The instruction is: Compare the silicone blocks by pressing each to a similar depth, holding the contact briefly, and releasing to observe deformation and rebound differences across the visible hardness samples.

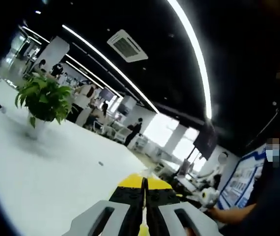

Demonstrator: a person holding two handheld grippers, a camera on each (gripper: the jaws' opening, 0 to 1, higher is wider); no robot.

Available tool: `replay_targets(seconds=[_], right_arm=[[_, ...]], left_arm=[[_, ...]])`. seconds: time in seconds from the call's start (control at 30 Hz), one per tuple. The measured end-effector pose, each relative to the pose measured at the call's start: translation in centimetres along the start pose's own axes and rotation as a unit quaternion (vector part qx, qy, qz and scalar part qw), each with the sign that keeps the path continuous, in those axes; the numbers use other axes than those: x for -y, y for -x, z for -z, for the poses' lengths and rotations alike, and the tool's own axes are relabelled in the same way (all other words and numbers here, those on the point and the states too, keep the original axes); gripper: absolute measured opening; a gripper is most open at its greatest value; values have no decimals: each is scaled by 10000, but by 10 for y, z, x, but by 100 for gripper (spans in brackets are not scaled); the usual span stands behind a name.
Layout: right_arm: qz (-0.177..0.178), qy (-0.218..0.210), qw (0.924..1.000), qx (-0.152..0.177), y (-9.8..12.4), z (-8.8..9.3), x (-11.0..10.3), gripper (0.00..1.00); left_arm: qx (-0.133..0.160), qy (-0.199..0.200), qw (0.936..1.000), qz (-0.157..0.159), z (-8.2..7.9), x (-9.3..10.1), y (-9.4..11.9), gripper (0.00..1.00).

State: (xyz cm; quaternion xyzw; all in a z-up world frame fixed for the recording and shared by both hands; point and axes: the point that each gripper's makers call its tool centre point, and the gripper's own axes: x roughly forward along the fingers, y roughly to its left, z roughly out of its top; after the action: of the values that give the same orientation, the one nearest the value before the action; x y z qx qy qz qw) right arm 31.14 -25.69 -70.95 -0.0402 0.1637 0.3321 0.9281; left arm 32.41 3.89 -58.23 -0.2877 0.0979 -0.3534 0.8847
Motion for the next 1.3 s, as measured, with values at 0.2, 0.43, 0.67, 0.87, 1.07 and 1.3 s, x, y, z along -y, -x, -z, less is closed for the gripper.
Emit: replay_targets(seconds=[0.2,0.43,0.67,0.87,1.07,1.3], right_arm=[[23,-83,9999,-127,2,13,-6,96],[77,-246,9996,-149,4,17,-7,96],[60,-223,9995,-221,7,20,-10,96],[72,-300,9992,-257,10,24,-11,96],[50,-263,9989,-375,11,30,-15,96],[16,-438,9981,-428,11,37,-18,96]], left_arm=[[-193,187,9996,-64,22,-12,4,0],[-272,572,9978,-170,47,-25,6,0],[-442,741,9960,-234,64,-31,5,0],[-474,1223,9910,-254,80,-39,2,0],[-618,1504,9861,-341,102,-54,0,0],[-584,1928,9776,-613,124,-76,0,0]])
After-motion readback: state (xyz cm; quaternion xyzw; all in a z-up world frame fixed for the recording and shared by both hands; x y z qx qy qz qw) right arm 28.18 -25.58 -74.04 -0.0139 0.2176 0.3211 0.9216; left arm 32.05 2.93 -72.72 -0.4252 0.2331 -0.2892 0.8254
